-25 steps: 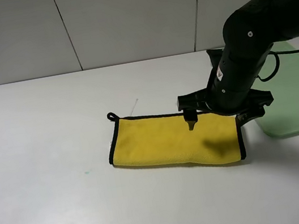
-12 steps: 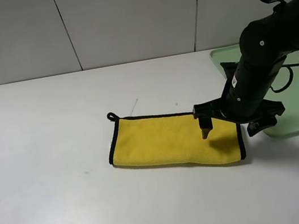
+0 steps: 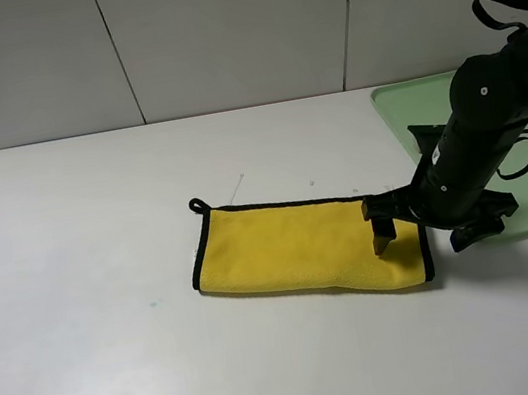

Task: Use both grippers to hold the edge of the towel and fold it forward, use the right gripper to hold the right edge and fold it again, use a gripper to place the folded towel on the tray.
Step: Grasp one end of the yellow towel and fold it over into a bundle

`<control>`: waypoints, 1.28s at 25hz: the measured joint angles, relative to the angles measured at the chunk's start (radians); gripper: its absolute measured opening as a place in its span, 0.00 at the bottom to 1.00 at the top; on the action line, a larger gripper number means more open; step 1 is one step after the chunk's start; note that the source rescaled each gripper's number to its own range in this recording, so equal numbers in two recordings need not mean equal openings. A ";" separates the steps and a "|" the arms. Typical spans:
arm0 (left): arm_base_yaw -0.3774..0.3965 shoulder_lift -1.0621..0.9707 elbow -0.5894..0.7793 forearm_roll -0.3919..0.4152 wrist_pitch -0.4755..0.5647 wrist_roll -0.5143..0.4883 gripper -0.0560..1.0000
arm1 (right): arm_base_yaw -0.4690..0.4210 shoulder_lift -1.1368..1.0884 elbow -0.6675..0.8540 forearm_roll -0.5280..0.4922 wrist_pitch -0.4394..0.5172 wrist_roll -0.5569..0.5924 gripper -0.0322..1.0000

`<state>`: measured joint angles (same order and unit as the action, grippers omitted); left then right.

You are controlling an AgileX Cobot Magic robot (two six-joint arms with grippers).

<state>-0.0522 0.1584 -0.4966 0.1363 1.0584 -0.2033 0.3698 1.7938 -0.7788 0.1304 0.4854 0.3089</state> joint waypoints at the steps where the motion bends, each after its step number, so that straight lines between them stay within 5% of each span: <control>1: 0.000 0.000 0.000 0.000 0.000 0.000 1.00 | -0.005 0.007 0.001 0.015 -0.009 -0.020 1.00; 14: 0.000 0.000 0.000 0.003 0.000 0.000 1.00 | -0.009 0.072 -0.004 0.045 -0.045 -0.076 0.98; 16: 0.000 0.000 0.000 0.003 0.000 0.000 1.00 | -0.009 0.074 -0.004 0.037 -0.046 -0.076 0.84; 21: 0.000 0.000 0.000 0.003 0.000 0.000 1.00 | -0.009 0.083 -0.004 0.057 -0.087 -0.076 0.23; 23: 0.000 0.000 0.000 0.003 0.000 0.000 1.00 | -0.008 0.086 -0.004 0.071 -0.092 -0.076 0.07; 32: 0.000 0.000 0.000 0.003 0.000 0.000 1.00 | -0.009 0.086 -0.046 0.061 -0.028 -0.099 0.07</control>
<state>-0.0522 0.1584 -0.4966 0.1395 1.0584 -0.2033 0.3610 1.8795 -0.8249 0.1917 0.4577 0.2102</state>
